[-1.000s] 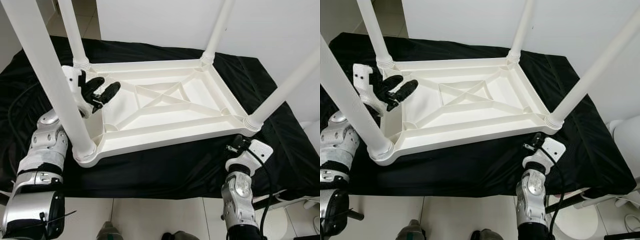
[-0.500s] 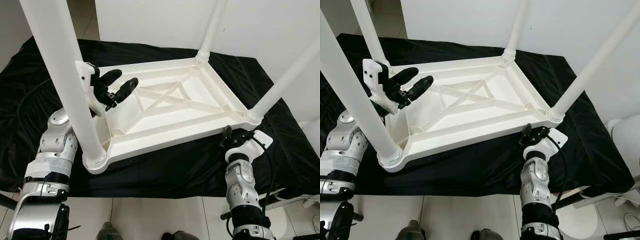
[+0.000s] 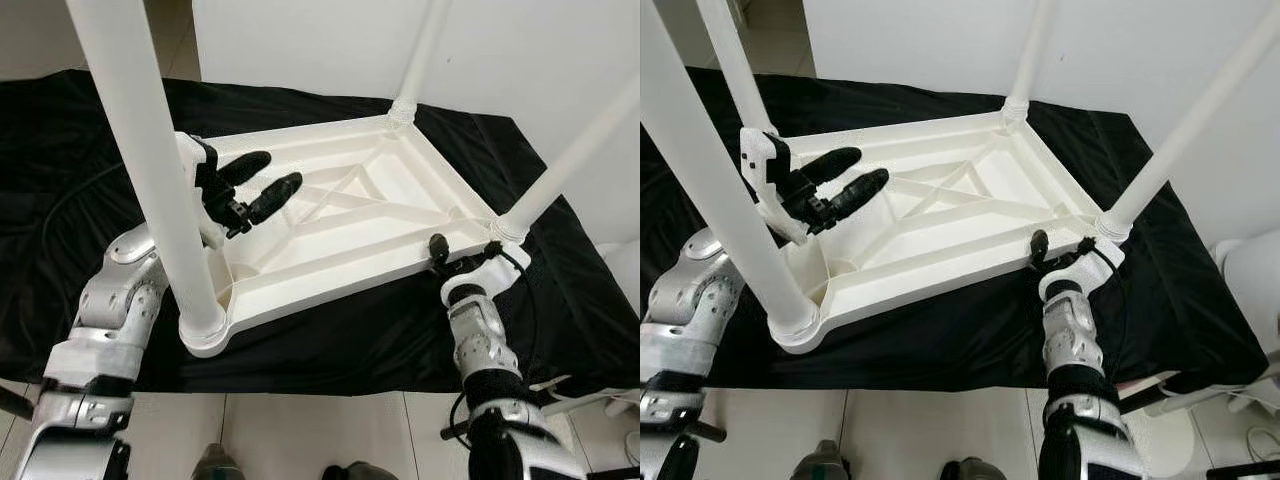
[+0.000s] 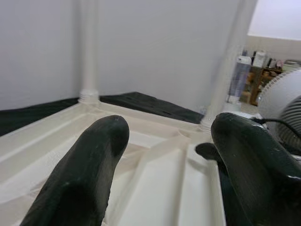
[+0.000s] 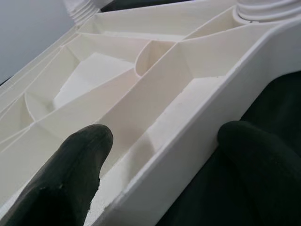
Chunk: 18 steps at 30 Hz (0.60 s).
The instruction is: Building children table
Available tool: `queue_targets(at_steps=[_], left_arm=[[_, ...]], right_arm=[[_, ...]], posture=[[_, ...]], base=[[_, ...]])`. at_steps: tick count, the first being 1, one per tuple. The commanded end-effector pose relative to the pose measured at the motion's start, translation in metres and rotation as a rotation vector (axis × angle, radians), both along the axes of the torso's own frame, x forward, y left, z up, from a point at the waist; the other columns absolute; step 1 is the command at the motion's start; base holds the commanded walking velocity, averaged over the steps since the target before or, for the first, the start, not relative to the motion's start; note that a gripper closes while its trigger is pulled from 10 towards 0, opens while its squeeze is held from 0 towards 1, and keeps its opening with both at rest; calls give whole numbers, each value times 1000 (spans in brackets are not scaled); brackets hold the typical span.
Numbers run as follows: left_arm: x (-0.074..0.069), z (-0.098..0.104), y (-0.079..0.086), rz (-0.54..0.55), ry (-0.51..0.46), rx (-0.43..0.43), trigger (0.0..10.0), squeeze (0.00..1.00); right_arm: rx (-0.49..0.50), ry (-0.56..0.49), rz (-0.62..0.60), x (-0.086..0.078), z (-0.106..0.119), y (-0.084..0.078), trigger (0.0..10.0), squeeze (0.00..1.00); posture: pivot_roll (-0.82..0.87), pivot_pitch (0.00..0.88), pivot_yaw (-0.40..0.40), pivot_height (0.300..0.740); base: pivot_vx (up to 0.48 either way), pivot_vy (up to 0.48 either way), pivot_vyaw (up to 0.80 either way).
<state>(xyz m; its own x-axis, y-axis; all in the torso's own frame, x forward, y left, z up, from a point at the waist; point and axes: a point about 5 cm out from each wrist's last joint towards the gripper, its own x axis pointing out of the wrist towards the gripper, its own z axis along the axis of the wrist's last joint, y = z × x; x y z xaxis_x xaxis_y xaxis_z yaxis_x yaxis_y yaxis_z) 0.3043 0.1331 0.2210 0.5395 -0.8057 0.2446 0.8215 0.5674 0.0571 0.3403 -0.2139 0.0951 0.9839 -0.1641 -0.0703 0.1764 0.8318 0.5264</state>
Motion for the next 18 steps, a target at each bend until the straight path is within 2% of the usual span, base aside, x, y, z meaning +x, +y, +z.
queue_targets(at_steps=[1,3,6,8,10,13,15,18], left_arm=[[-16,-2,-12,-268,-29,48,10000,0],[-18,-3,-14,-276,-25,53,10000,0],[-24,-4,-17,-298,-11,67,10000,0],[-24,-4,-17,-298,-11,67,10000,0],[-32,-3,-21,-332,1,75,10000,0],[-36,-2,-23,-348,3,82,10000,0],[-48,-1,-28,-398,8,93,10000,0],[-53,0,-30,-421,12,97,10000,0]], right_arm=[[41,1,33,3,0,1,10000,0],[45,-6,64,7,2,3,10000,0],[44,-22,185,17,8,16,10000,0],[44,-22,185,17,8,16,10000,0],[22,-23,248,24,13,23,10000,0],[11,-20,266,28,15,25,10000,0],[-5,-10,285,36,23,29,10000,0],[-3,-6,296,39,26,31,10000,0]], posture=[[165,26,-111,740],[166,28,-112,740],[167,29,-110,740],[167,29,-110,740],[168,32,-109,740],[168,33,-108,740],[169,34,-105,740],[170,35,-105,740]], base=[[0,0,0],[0,0,0],[0,0,0],[0,0,0],[0,0,0],[0,0,0],[0,0,0],[0,0,0]])
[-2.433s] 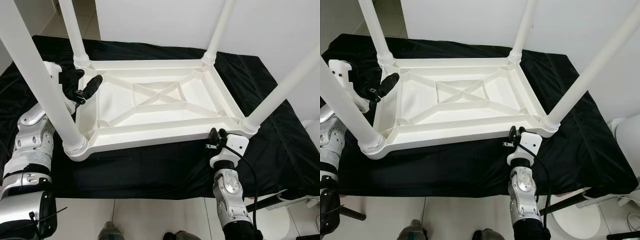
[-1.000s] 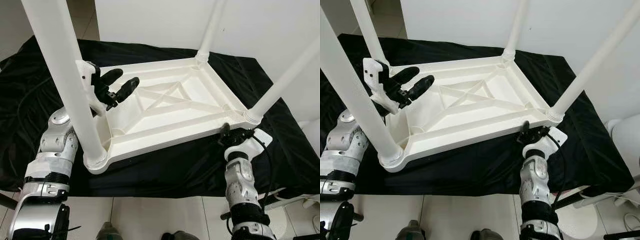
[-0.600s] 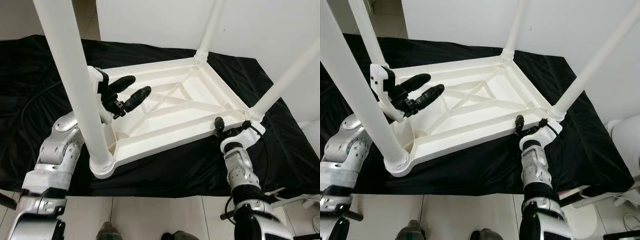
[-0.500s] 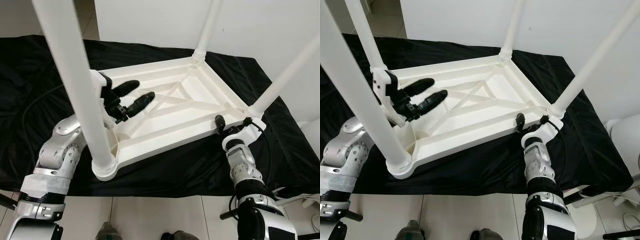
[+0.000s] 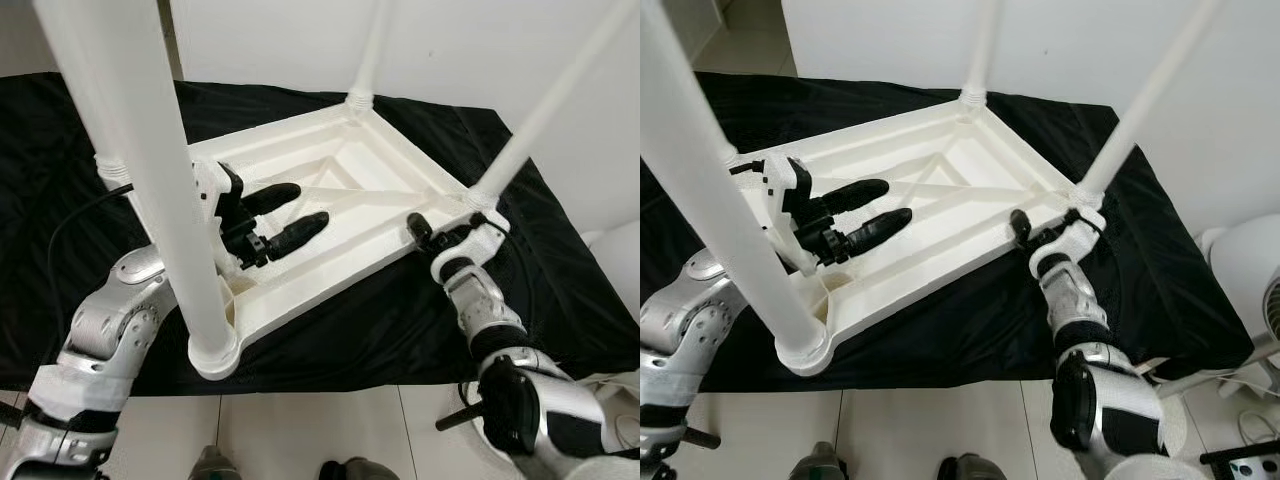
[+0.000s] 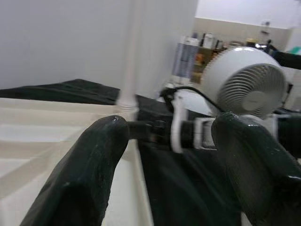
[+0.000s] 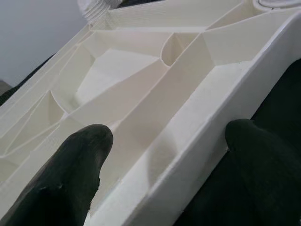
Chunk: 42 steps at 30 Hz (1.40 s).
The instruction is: Building children table
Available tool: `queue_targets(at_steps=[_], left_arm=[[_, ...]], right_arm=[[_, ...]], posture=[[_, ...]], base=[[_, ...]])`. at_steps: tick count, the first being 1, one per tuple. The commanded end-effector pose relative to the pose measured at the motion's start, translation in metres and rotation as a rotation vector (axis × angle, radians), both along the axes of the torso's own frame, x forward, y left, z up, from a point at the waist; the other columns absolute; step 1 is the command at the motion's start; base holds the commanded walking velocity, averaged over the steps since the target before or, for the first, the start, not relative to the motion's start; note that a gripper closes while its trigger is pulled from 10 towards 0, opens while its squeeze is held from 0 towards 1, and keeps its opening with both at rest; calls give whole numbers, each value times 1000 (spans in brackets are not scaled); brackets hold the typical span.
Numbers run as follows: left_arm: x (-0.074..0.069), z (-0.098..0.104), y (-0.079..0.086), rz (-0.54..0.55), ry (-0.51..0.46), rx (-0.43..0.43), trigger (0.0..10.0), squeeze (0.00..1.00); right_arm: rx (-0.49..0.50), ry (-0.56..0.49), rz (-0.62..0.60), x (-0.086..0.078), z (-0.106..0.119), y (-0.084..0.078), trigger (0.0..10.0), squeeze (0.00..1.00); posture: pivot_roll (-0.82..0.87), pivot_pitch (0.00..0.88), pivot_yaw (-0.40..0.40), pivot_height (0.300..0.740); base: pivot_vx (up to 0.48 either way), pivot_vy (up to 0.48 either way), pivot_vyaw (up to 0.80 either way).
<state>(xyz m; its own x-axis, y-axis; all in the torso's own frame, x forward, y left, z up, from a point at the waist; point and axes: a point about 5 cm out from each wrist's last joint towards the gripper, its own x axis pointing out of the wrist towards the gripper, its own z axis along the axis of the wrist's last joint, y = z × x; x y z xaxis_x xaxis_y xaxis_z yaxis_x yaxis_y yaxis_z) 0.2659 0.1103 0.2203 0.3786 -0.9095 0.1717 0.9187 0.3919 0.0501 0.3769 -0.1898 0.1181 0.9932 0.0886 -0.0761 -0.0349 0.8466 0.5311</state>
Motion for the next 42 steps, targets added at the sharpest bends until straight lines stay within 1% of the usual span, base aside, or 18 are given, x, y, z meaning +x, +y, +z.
queue_targets(at_steps=[1,6,13,15,16,18,19,20,21,22,23,24,28,30,36,38,41,42], left_arm=[[-14,0,-7,-225,-26,28,10000,0],[-28,1,-20,-279,-14,7,10000,0],[-34,4,-30,-312,-5,-17,10000,0],[-38,8,-33,-333,8,-27,10000,0],[-38,8,-33,-333,8,-27,10000,0],[-41,10,-35,-352,26,-39,10000,0],[-41,10,-35,-352,26,-39,10000,0],[-44,12,-37,-367,33,-46,10000,0],[-44,12,-37,-367,33,-46,10000,0],[-46,13,-37,-375,41,-55,10000,0],[-46,13,-37,-375,41,-55,10000,0],[-47,13,-38,-382,50,-55,10000,0],[-48,13,-38,-387,55,-54,10000,0],[-48,13,-38,-394,55,-52,10000,0],[-44,11,-39,-385,46,-37,10000,0],[-37,3,-39,-330,29,13,10000,0],[-33,-2,-39,-296,21,39,10000,0],[-22,-15,-40,-204,25,97,10000,0]], right_arm=[[-7,-12,42,3,3,7,10000,0],[-5,14,60,8,7,15,10000,0],[-20,34,99,9,6,24,10000,0],[-104,42,209,7,2,36,10000,0],[-104,42,209,7,2,36,10000,0],[-179,31,297,6,0,45,10000,0],[-179,31,297,6,0,45,10000,0],[-225,22,326,5,-1,47,10000,0],[-225,22,326,5,-1,47,10000,0],[-276,7,356,5,0,49,10000,0],[-276,7,356,5,0,49,10000,0],[-329,-11,395,4,0,52,10000,0],[-396,-29,441,3,1,55,10000,0],[-420,-30,435,3,1,54,10000,0],[-480,-29,338,2,-3,38,10000,0],[-478,-73,213,-1,-1,18,10000,0],[-459,-106,160,-4,-1,10,10000,0],[-425,-179,90,-12,0,-1,10000,0]], posture=[[170,35,-105,740],[173,37,-104,740],[171,39,-98,740],[165,41,-92,740],[165,41,-92,740],[163,44,-88,740],[163,44,-88,740],[160,46,-86,740],[160,46,-86,740],[158,47,-82,740],[158,47,-82,740],[157,48,-80,740],[157,48,-80,740],[155,46,-77,740],[144,42,-70,740],[138,40,-69,740],[136,41,-68,740],[125,41,-66,740]], base=[[0,0,0],[0,0,0],[0,0,0],[0,0,0],[0,0,0],[0,0,0],[0,0,0],[0,0,0],[0,0,0],[0,0,0],[0,0,0],[0,0,0],[0,0,0],[0,0,0],[0,0,0],[0,0,0],[0,0,0],[0,0,0]])
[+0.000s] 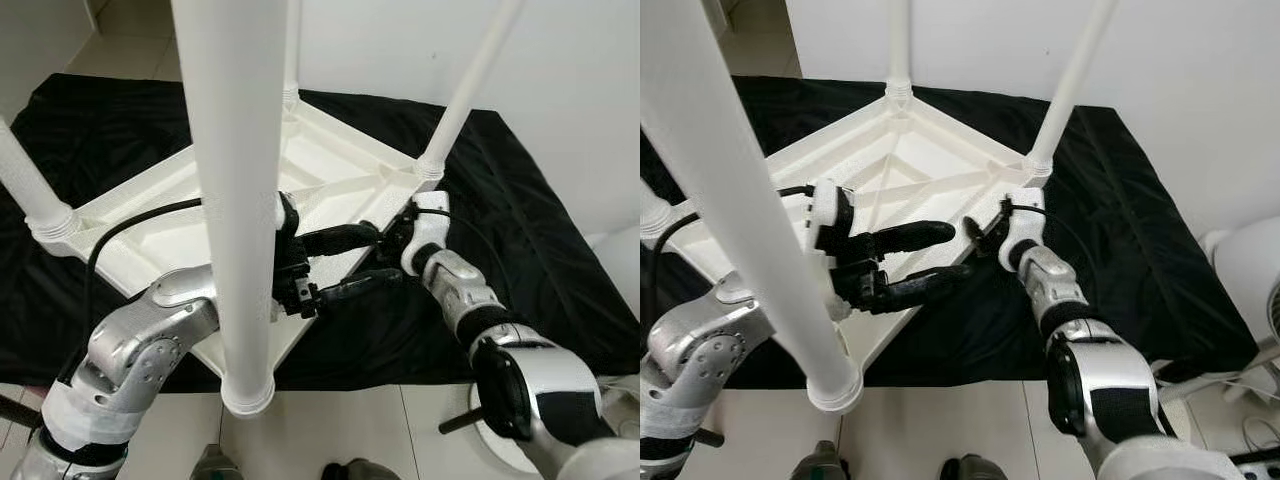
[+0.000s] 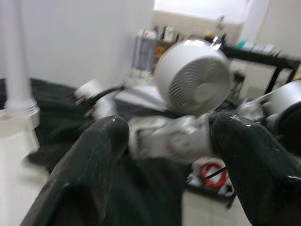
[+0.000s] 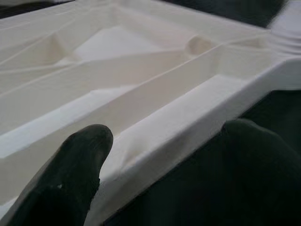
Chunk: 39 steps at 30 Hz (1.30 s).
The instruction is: Building children table
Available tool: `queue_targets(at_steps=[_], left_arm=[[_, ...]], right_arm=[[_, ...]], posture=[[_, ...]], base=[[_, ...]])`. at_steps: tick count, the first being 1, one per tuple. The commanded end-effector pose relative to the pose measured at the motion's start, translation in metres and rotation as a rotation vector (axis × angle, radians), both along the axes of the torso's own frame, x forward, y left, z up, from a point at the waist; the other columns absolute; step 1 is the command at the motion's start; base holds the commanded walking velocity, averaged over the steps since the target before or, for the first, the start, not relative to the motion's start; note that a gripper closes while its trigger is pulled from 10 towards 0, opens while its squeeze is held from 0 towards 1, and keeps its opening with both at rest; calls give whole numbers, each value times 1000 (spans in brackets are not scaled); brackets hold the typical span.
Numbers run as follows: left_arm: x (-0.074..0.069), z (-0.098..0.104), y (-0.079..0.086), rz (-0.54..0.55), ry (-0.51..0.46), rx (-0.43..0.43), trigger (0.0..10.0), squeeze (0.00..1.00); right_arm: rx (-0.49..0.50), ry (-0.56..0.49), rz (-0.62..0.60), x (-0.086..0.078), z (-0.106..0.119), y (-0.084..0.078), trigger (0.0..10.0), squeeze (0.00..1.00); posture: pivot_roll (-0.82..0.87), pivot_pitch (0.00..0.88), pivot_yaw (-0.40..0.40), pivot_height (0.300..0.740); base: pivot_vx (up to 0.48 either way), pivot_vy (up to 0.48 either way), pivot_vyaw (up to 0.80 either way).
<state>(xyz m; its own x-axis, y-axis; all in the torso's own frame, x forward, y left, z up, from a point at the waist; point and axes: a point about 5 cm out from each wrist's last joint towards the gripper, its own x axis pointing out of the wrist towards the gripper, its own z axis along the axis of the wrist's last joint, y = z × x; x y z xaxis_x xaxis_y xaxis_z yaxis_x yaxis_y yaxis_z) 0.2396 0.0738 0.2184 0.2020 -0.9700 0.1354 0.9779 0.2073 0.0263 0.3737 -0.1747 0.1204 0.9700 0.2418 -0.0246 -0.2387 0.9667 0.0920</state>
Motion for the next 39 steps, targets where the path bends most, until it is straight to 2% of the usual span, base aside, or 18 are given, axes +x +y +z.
queue_targets(at_steps=[1,4,6,10,13,15,19,25,26,28,29,31,32,33,34,36,38,39], left_arm=[[4,-13,-3,-13,-15,67,10000,0],[10,-22,-4,56,-29,122,10000,0],[19,-28,-6,152,-16,190,10000,0],[25,-25,-6,199,-2,178,10000,0],[31,-23,12,199,29,150,10000,0],[31,-23,12,199,29,150,10000,0],[31,-29,38,162,7,121,10000,0],[31,-33,43,158,5,138,10000,0],[32,-37,54,160,15,162,10000,0],[32,-37,54,160,15,162,10000,0],[34,-41,67,172,27,191,10000,0],[34,-41,67,172,27,191,10000,0],[41,-46,84,206,64,222,10000,0],[41,-46,84,206,64,222,10000,0],[46,-51,98,231,65,258,10000,0],[49,-55,107,256,74,286,10000,0],[49,-55,107,256,74,286,10000,0],[50,-60,115,267,55,322,10000,0]], right_arm=[[40,-65,-70,-9,-3,-16,10000,0],[60,-121,-89,-17,-3,-21,10000,0],[51,-159,-89,-26,-6,-20,10000,0],[40,-181,-84,-35,-8,-18,10000,0],[91,-217,-92,-65,-12,-10,10000,0],[91,-217,-92,-65,-12,-10,10000,0],[105,-219,-103,-91,-17,-7,10000,0],[100,-215,-106,-95,-17,-8,10000,0],[96,-215,-115,-99,-17,-11,10000,0],[96,-215,-115,-99,-17,-11,10000,0],[91,-212,-126,-103,-15,-16,10000,0],[91,-212,-126,-103,-15,-16,10000,0],[82,-208,-139,-107,-14,-22,10000,0],[82,-208,-139,-107,-14,-22,10000,0],[74,-201,-147,-110,-13,-26,10000,0],[68,-196,-149,-112,-13,-28,10000,0],[68,-196,-149,-112,-13,-28,10000,0],[65,-189,-150,-114,-11,-28,10000,0]], posture=[[125,41,-66,740],[120,40,-66,740],[107,39,-64,740],[106,38,-64,740],[100,34,-67,740],[100,34,-67,740],[92,32,-62,740],[85,27,-58,740],[82,25,-57,740],[82,25,-57,740],[79,19,-57,740],[79,19,-57,740],[86,10,-60,740],[86,10,-60,740],[86,3,-59,740],[90,0,-59,740],[90,0,-59,740],[91,0,-59,740]], base=[[0,0,0],[0,0,0],[0,0,0],[0,0,0],[0,0,0],[0,0,0],[0,0,0],[0,0,0],[0,0,0],[0,0,0],[0,0,0],[0,0,0],[0,0,0],[0,0,0],[0,0,0],[0,0,0],[0,0,0],[0,0,0]])
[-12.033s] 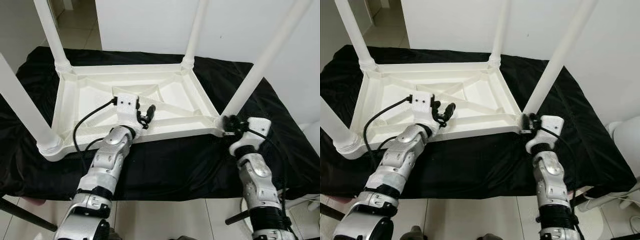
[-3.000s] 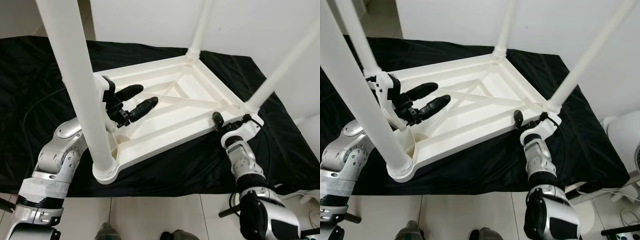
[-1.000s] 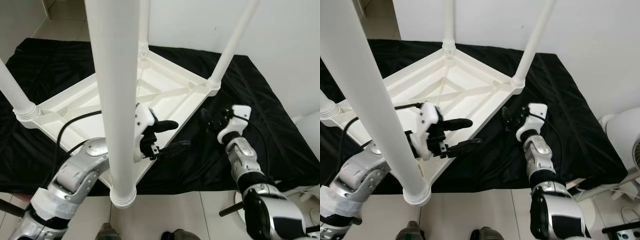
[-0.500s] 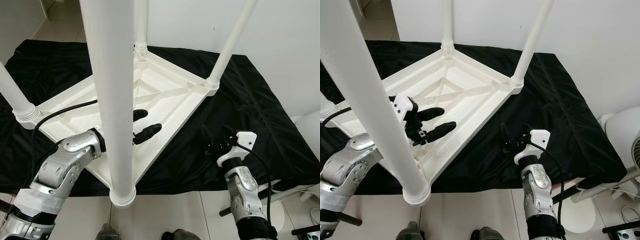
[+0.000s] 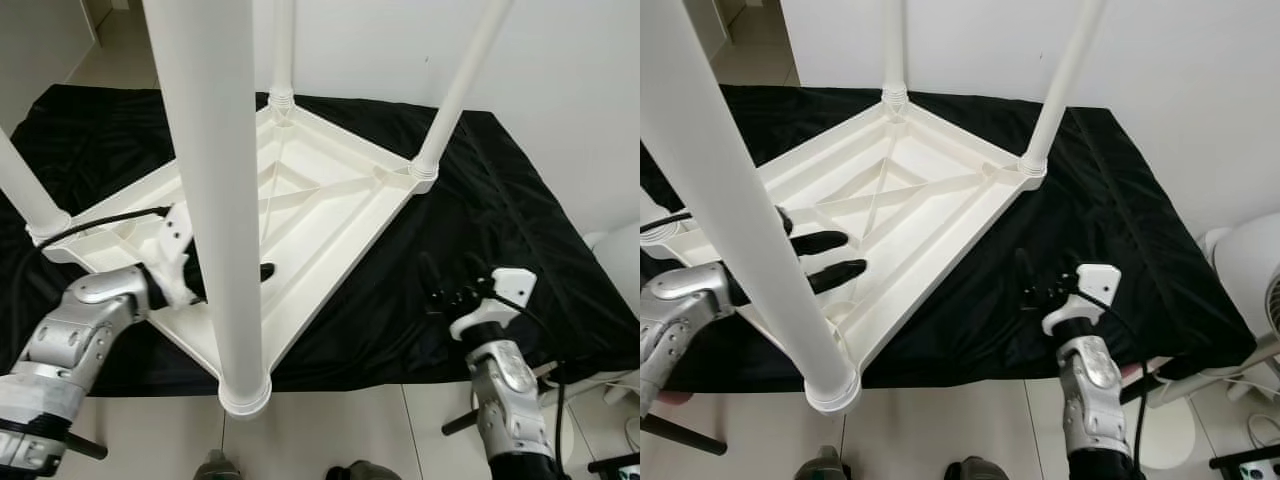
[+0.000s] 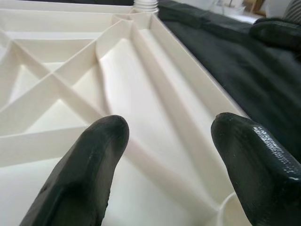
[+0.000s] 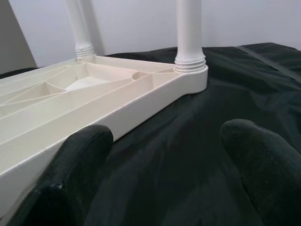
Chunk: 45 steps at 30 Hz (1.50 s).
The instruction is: Building children table
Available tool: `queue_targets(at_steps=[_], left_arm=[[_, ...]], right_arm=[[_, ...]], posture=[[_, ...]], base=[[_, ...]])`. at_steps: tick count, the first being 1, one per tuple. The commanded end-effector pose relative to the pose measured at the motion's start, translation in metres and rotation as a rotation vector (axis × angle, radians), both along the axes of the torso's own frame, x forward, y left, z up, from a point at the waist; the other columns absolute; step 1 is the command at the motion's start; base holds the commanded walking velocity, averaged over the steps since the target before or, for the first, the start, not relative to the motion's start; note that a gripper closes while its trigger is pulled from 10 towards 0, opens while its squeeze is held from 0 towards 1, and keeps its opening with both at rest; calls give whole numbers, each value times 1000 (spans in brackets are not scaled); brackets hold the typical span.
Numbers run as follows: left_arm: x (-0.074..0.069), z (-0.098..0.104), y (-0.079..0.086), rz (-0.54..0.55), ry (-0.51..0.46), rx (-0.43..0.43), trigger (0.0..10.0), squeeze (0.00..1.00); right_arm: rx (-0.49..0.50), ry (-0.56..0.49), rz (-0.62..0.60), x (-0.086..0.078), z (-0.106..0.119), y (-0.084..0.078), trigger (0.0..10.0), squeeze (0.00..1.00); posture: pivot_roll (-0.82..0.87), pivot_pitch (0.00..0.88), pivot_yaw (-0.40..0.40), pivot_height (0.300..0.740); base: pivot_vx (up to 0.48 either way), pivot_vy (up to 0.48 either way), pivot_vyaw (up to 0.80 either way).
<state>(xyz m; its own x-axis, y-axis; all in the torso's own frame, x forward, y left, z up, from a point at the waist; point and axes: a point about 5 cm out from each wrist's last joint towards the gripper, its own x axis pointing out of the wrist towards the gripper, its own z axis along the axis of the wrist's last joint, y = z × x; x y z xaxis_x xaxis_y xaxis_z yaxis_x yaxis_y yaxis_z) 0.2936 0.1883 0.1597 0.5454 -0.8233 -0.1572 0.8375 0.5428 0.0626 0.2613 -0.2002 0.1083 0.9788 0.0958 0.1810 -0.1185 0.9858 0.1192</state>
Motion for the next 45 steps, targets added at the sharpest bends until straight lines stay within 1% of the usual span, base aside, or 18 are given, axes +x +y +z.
queue_targets(at_steps=[1,3,4,5,7,8,9,10,11,13,14,15,20,21,31,34,40,45], left_arm=[[-4,-1,0,-112,-2,33,10000,0],[-1,-5,9,-109,-12,78,10000,0],[-1,-5,9,-109,-12,78,10000,0],[0,-7,14,-108,-8,88,10000,0],[0,-7,14,-108,-8,88,10000,0],[1,-7,20,-112,-6,107,10000,0],[1,-10,26,-125,-27,194,10000,0],[1,-10,26,-125,-27,194,10000,0],[0,-10,32,-148,-36,247,10000,541],[0,-10,32,-148,-36,247,10000,541],[0,-8,37,-159,-27,259,10000,1000],[-1,-5,41,-173,-26,264,10000,1000],[-3,-1,45,-184,-43,259,10000,1000],[-5,1,47,-198,-37,265,10000,0],[-8,6,57,-249,-42,305,10000,0],[-10,5,62,-285,-47,353,10000,0],[-12,-2,57,-321,-48,393,10000,0],[-10,-10,50,-335,-45,400,10000,0]], right_arm=[[2,10,-5,-2,1,-2,10000,0],[0,21,8,-4,1,0,10000,0],[0,21,8,-4,1,0,10000,0],[-3,26,16,-5,0,1,10000,0],[-3,26,16,-5,0,1,10000,0],[-7,30,24,-6,0,0,10000,0],[-17,34,25,-7,-1,-2,10000,0],[-17,34,25,-7,-1,-2,10000,0],[-25,36,21,-7,0,-5,10000,0],[-25,36,21,-7,0,-5,10000,0],[-33,36,18,-6,1,-8,10000,0],[-42,34,16,-4,3,-10,10000,0],[-52,34,18,-2,4,-13,10000,0],[-62,37,28,-1,5,-13,10000,0],[-99,47,60,3,9,-13,10000,0],[-104,51,74,1,8,-14,10000,0],[-112,53,87,1,9,-12,10000,0],[-116,48,95,3,11,-11,10000,0]], posture=[[91,0,-59,740],[103,0,-64,740],[103,0,-64,740],[105,0,-63,740],[105,0,-63,740],[107,0,-65,740],[113,0,-66,740],[113,0,-66,740],[119,0,-67,740],[119,0,-67,740],[127,0,-66,740],[131,0,-66,740],[145,0,-65,740],[154,0,-64,740],[162,0,-55,740],[162,4,-54,740],[157,10,-51,740],[145,11,-49,740]], base=[[0,0,0],[0,0,0],[0,0,0],[0,0,0],[0,0,0],[0,0,0],[0,0,0],[0,0,0],[0,0,0],[0,0,0],[0,0,0],[0,0,0],[0,0,0],[0,0,0],[0,0,0],[0,0,0],[0,0,0],[0,0,0]])
